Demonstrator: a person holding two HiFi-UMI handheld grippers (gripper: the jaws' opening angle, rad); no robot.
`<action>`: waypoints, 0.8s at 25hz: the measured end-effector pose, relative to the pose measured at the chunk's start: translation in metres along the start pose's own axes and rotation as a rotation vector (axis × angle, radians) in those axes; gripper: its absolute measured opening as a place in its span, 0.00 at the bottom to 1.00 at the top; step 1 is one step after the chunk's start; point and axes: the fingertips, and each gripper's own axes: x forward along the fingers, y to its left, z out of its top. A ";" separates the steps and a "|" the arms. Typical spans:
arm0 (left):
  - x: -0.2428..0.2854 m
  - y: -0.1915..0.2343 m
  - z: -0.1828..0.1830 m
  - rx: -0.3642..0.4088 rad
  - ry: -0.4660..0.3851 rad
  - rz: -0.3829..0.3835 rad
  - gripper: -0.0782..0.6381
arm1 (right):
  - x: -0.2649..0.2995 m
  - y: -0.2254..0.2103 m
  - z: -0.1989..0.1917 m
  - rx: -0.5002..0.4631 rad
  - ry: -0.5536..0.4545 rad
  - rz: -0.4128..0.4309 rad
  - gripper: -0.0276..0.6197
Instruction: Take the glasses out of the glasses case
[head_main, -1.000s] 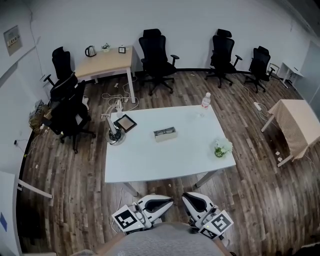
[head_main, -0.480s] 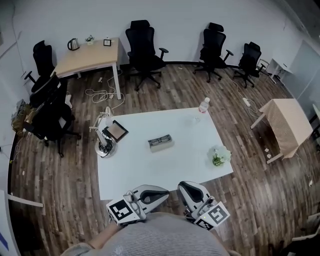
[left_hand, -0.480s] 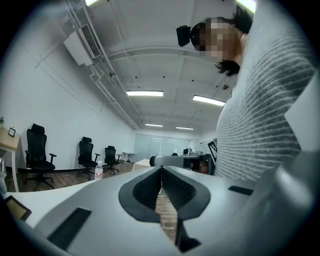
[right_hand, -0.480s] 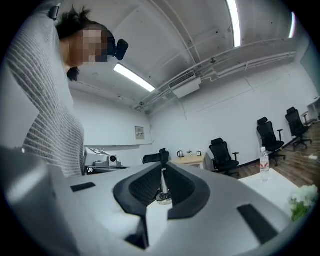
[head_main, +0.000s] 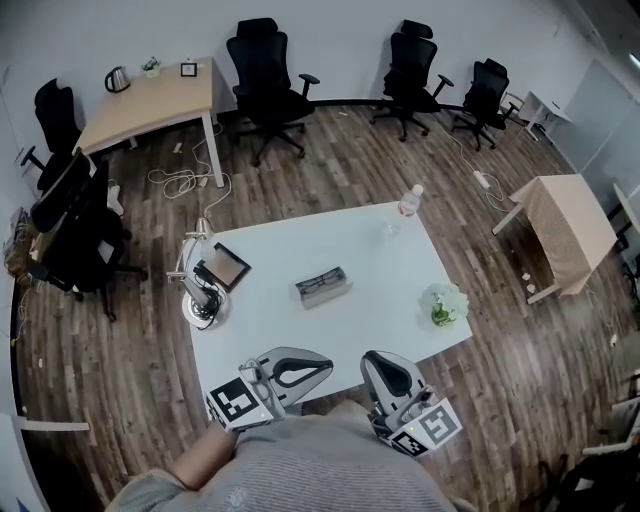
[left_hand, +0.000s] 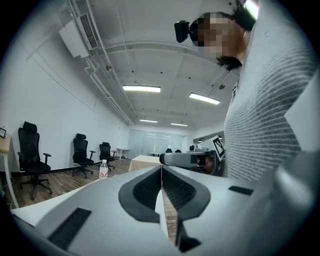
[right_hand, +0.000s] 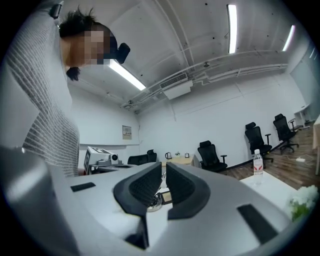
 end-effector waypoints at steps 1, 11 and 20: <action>-0.001 0.005 0.000 0.005 0.001 -0.002 0.13 | 0.000 -0.004 -0.002 0.003 0.008 -0.012 0.07; 0.015 0.037 -0.009 -0.024 0.051 0.010 0.13 | 0.002 -0.033 0.005 0.018 0.016 -0.056 0.07; 0.053 0.077 -0.021 0.090 0.204 -0.004 0.23 | -0.010 -0.060 0.010 0.024 0.015 -0.065 0.07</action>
